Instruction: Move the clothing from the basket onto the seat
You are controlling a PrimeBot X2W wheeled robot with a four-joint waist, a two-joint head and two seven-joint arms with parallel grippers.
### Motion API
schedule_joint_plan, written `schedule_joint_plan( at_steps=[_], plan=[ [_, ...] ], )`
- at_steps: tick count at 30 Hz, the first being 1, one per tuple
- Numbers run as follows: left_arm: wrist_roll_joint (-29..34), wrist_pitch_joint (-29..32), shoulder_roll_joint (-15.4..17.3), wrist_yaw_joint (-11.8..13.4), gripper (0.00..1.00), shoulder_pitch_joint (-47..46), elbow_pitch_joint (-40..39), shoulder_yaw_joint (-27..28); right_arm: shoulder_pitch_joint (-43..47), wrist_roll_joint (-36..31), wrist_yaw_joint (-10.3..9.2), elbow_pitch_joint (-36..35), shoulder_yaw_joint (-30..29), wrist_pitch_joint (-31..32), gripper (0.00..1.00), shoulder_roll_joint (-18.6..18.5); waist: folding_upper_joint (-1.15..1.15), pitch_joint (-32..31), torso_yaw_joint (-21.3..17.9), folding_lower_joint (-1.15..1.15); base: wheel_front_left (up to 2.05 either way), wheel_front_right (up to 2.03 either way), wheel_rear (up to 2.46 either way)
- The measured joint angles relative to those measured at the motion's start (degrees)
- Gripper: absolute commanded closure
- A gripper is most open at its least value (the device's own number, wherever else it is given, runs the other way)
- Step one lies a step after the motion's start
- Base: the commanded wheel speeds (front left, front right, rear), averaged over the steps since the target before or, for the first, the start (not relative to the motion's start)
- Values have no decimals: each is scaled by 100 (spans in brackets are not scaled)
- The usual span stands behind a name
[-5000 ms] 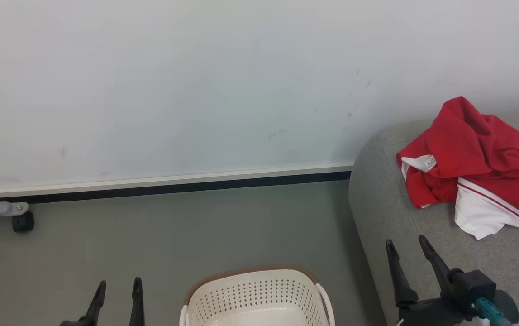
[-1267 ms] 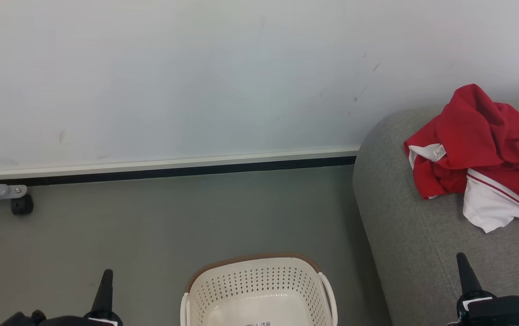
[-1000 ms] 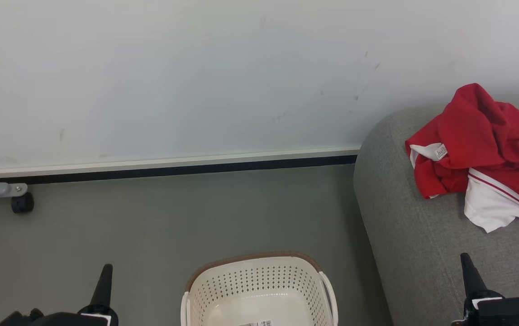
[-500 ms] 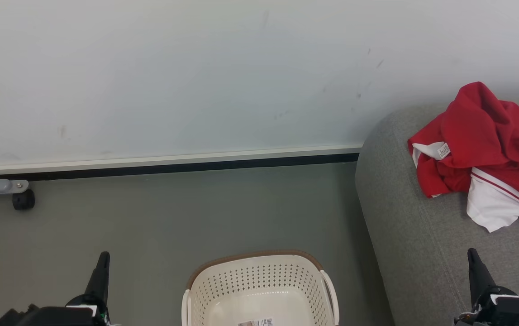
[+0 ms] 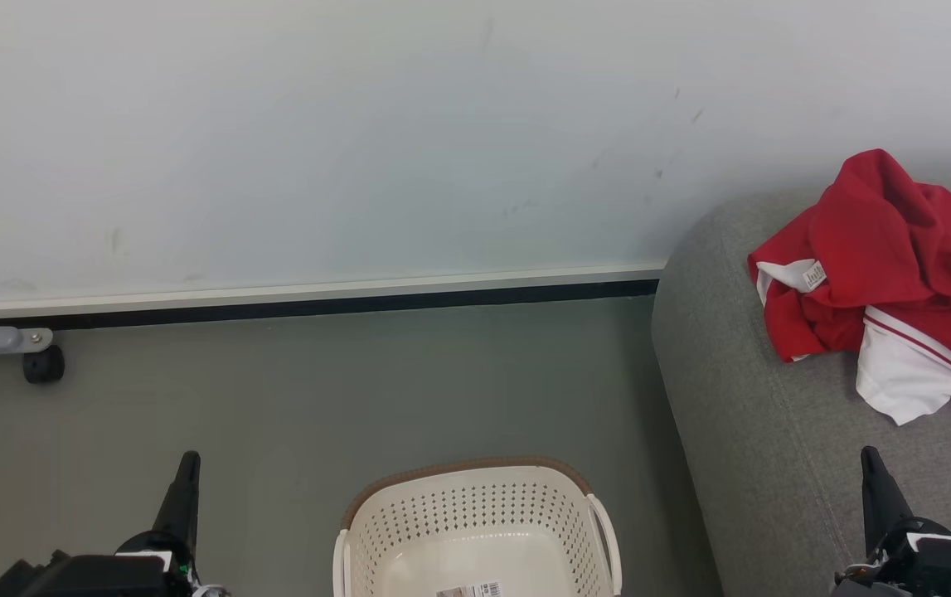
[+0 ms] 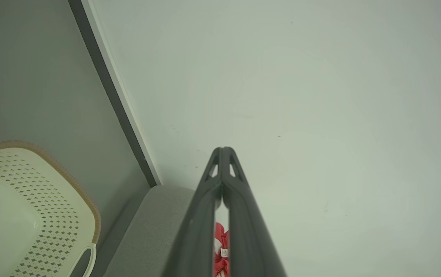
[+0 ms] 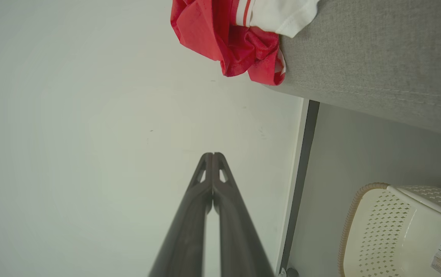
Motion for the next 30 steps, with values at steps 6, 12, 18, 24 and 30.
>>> schedule_joint_plan(
  at_steps=[6, 12, 18, 24, 30],
  plan=[
    [0, 0, 0, 0, 100, 0, 0, 0, -1, 1, 0, 0, 0, 0, 100, 0, 0, 0, 0, 0, 0, 0, 0],
    [0, 0, -1, 0, 100, 0, 0, 0, -1, 1, 0, 0, 0, 0, 100, 0, 0, 0, 0, 0, 0, 0, 0],
    [0, 0, -1, 0, 100, 0, 0, 0, -1, 1, 0, 0, 0, 0, 100, 0, 0, 0, 0, 0, 0, 0, 0],
    [0, -1, -1, 0, 100, 0, 0, 0, -1, 1, 0, 0, 1, 0, 100, 0, 0, 0, 0, 0, 0, 0, 0],
    [-1, 0, -1, 0, 100, 0, 0, 0, -1, 1, 0, 0, 1, 0, 100, 1, 0, 0, 0, 0, 0, 0, 0]
  ],
)
